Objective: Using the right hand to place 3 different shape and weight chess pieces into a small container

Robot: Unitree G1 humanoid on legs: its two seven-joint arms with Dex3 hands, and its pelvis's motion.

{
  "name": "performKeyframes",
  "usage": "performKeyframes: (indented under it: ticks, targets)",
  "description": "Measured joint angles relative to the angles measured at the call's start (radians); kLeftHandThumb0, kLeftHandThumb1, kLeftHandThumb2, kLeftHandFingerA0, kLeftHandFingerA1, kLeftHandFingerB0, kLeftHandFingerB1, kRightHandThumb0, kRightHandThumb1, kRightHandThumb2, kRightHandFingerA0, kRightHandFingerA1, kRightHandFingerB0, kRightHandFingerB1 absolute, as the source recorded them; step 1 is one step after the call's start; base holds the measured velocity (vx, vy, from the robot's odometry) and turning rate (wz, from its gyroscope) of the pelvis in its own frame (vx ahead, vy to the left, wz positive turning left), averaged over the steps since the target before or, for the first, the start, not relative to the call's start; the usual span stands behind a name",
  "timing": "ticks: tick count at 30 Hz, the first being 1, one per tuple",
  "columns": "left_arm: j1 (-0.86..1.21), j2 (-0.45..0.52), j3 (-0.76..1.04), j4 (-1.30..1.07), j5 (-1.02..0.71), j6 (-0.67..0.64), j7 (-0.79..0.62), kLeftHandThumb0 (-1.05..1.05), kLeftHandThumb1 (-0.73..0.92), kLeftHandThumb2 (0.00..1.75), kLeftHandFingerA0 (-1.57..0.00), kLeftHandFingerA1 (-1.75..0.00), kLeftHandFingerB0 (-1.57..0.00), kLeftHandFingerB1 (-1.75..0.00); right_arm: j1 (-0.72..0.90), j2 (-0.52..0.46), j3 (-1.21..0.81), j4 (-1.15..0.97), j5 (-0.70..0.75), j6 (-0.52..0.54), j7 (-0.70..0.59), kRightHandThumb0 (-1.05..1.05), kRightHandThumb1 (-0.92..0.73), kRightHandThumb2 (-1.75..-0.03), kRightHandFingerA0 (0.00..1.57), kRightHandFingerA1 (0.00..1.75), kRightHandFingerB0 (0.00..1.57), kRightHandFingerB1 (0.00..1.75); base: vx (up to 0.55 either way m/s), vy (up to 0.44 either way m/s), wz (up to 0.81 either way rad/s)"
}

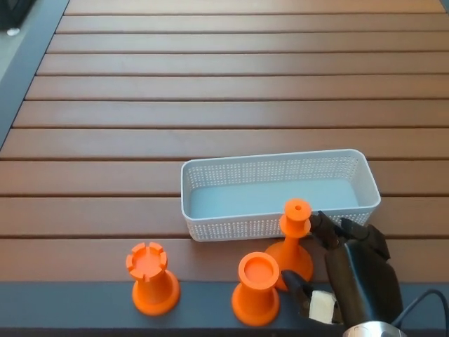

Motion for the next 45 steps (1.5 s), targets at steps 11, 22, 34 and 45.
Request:
performKeyframes:
  ticks: [11, 22, 34, 45]
  targets:
    - [0.001, 0.0, -0.003, 0.001, -0.001, -0.01, 0.003, -0.05, 0.48, 1.23, -1.43, -1.31, -1.45, -1.3, -0.064, 0.013, 0.015, 0.034, -0.004, 0.0, -0.017, -0.39, -0.7, -0.6, 0.51, 0.91, 0.4, 0.53, 0.0, 0.0, 0.0]
    - [0.006, -0.004, -0.027, 0.007, 0.007, -0.01, 0.021, -0.07, 0.44, 1.22, -1.43, -1.31, -1.45, -1.3, -0.12, 0.054, 0.012, 0.063, 0.022, 0.0, -0.017, -0.4, -0.72, -0.61, 0.81, 0.98, 0.36, 0.55, 0.0, 0.0, 0.0]
    - [0.009, 0.001, -0.055, 0.011, 0.017, -0.014, 0.051, -0.07, 0.44, 1.21, -1.42, -1.31, -1.44, -1.3, -0.103, 0.056, 0.044, 0.065, 0.032, -0.007, -0.023, -0.41, -0.78, -0.64, 1.0, 1.1, 0.45, 0.52, 0.0, 0.0, 0.0]
    - [0.029, 0.003, -0.055, 0.013, 0.019, -0.016, 0.061, -0.2, 0.13, 1.55, -1.47, -1.28, -1.46, -1.19, -0.059, 0.054, 0.036, 0.06, 0.049, -0.081, -0.076, -0.3, -0.55, -1.16, 1.14, 1.5, 0.95, 1.13, 0.0, 0.0, 0.0]
